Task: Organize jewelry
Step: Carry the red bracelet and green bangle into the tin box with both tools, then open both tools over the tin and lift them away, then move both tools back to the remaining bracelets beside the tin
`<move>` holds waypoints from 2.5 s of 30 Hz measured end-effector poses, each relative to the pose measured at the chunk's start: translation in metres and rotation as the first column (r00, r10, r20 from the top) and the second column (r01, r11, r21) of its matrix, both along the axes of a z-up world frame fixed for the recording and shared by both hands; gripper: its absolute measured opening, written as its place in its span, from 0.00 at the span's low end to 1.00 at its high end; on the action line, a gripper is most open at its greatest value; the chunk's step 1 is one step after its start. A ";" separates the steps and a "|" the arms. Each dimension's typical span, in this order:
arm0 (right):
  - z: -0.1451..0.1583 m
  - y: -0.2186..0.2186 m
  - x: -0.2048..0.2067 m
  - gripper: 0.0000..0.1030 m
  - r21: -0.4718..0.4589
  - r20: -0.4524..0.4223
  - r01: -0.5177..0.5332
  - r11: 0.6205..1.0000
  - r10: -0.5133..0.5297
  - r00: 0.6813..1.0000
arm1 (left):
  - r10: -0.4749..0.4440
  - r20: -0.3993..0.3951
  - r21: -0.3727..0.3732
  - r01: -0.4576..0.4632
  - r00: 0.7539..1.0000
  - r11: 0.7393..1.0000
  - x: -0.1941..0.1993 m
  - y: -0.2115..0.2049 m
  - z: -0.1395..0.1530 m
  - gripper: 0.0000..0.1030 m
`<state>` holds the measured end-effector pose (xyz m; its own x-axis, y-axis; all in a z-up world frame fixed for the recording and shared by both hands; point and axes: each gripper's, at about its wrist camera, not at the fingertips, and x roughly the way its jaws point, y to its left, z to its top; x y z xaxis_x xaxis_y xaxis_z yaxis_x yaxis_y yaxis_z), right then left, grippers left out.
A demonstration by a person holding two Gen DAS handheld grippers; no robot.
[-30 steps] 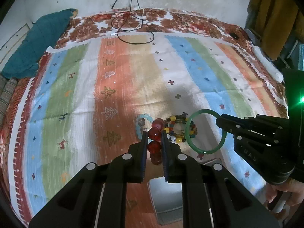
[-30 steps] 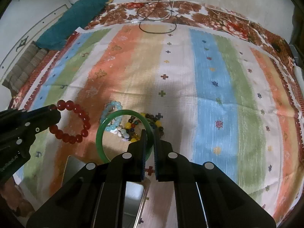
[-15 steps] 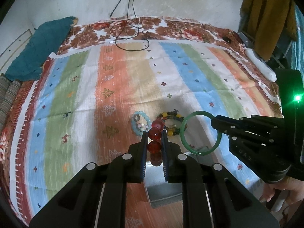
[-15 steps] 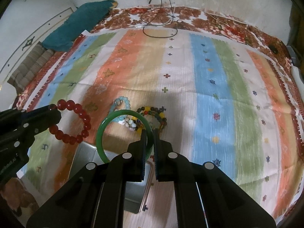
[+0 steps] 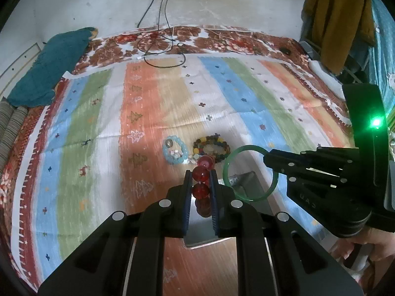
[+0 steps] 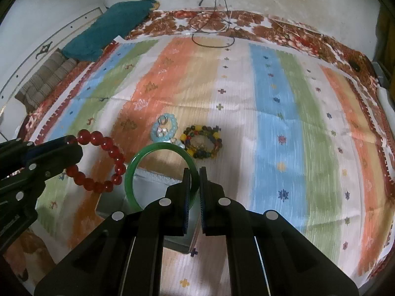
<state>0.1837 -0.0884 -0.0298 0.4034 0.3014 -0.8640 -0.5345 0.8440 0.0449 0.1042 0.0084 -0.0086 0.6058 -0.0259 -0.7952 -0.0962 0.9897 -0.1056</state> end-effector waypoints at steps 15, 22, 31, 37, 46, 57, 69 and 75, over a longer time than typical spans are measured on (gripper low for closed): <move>-0.006 -0.004 -0.011 0.19 0.065 -0.095 -0.007 0.998 0.013 0.995 | 0.018 -0.017 -0.024 -0.019 1.000 1.000 -0.012 0.000 -0.006 0.24; -0.003 -0.014 -0.003 0.39 0.051 -0.072 0.058 0.997 -0.054 0.996 | 0.078 -0.033 -0.019 -0.079 0.996 0.997 -0.010 0.013 -0.007 0.37; -0.008 -0.014 0.008 0.54 0.019 -0.073 0.069 0.997 -0.067 0.995 | 0.121 -0.071 -0.006 -0.122 0.990 0.993 0.002 0.026 -0.017 0.52; -0.011 -0.012 0.016 0.61 0.008 -0.078 0.075 0.997 -0.074 0.994 | 0.141 -0.103 0.008 -0.141 0.985 0.990 0.014 0.033 -0.027 0.61; -0.013 -0.010 0.033 0.69 -0.001 -0.073 0.086 0.996 -0.086 0.994 | 0.154 -0.134 0.014 -0.153 0.979 0.988 0.035 0.044 -0.037 0.66; -0.024 0.000 0.057 0.71 -0.033 -0.089 0.080 0.996 -0.083 0.993 | 0.165 -0.157 0.012 -0.165 0.974 0.986 0.066 0.061 -0.049 0.69; -0.045 0.011 0.079 0.71 -0.075 -0.130 0.073 0.995 -0.082 0.988 | 0.154 -0.177 0.013 -0.155 0.972 0.988 0.094 0.066 -0.062 0.69; -0.053 0.017 0.085 0.71 -0.095 -0.138 0.069 0.993 -0.082 0.987 | 0.152 -0.189 0.021 -0.151 0.970 0.988 0.102 0.068 -0.068 0.69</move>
<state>0.2690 -0.0709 -0.0829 0.2937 0.1935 -0.9361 -0.4631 0.8855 0.0378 0.2067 0.0763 -0.0766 0.4406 0.0596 -0.8957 -0.2628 0.9626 -0.0652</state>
